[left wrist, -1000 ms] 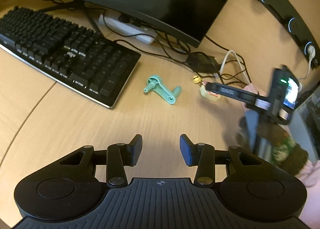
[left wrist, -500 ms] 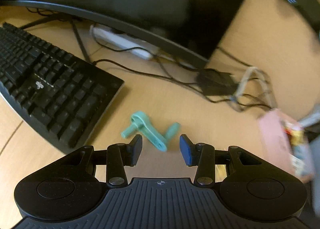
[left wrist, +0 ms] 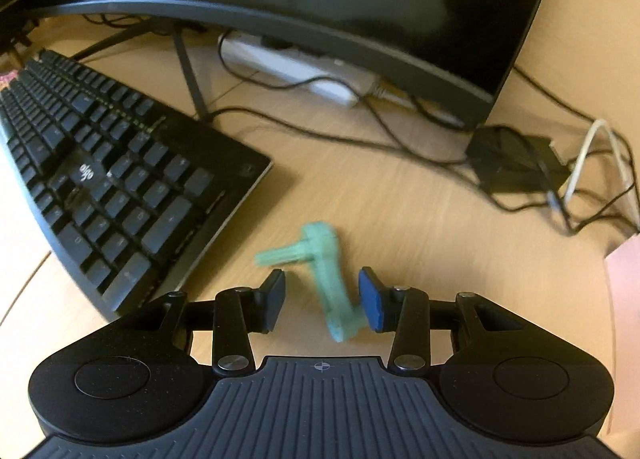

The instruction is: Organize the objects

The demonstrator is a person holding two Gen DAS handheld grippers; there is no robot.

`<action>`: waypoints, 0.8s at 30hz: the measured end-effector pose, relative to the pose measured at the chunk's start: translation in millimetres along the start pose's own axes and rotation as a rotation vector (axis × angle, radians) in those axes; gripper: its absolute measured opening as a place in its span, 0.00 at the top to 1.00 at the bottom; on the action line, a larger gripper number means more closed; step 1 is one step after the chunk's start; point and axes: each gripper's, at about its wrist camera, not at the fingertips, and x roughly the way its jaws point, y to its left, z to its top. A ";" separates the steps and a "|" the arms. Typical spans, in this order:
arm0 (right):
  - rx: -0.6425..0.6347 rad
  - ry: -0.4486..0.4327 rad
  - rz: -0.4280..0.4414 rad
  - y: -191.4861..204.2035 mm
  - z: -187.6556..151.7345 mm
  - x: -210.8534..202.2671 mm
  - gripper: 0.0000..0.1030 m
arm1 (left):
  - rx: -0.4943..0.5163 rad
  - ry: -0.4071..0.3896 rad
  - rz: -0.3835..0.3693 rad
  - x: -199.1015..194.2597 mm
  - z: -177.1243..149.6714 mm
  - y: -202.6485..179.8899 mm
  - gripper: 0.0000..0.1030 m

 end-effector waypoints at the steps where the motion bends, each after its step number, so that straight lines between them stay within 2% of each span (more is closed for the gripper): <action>1: -0.005 0.005 -0.001 -1.0 -1.9 -1.7 0.24 | 0.006 -0.003 -0.001 -2.2 -3.5 1.9 0.58; 8: -0.031 0.013 0.030 5.5 -4.8 -2.2 0.21 | 0.086 0.014 -0.025 -33.0 -41.5 19.7 0.58; 11: -0.034 0.025 0.063 12.1 -7.1 -0.7 0.20 | 0.163 0.029 -0.070 -51.5 -66.3 29.7 0.58; 14: -0.069 0.024 0.093 22.0 -11.1 -0.1 0.17 | 0.280 0.042 -0.155 -75.5 -98.6 44.2 0.57; 15: -0.085 0.020 0.091 25.6 -12.8 0.7 0.14 | 0.314 0.038 -0.164 -84.3 -110.7 50.3 0.54; 17: -0.083 0.036 0.088 30.4 -16.4 4.6 0.11 | 0.348 0.034 -0.155 -95.4 -125.1 58.8 0.56; 19: -0.064 0.074 0.114 32.2 -17.6 14.9 0.08 | 0.347 0.027 -0.155 -100.9 -131.8 66.9 0.56; 22: -0.095 0.106 0.103 39.5 -21.1 26.2 0.08 | 0.291 0.003 -0.159 -100.3 -132.9 73.1 0.56; 24: -0.102 0.107 0.094 42.4 -22.9 27.3 0.04 | 0.303 -0.005 -0.141 -100.7 -134.3 68.5 0.56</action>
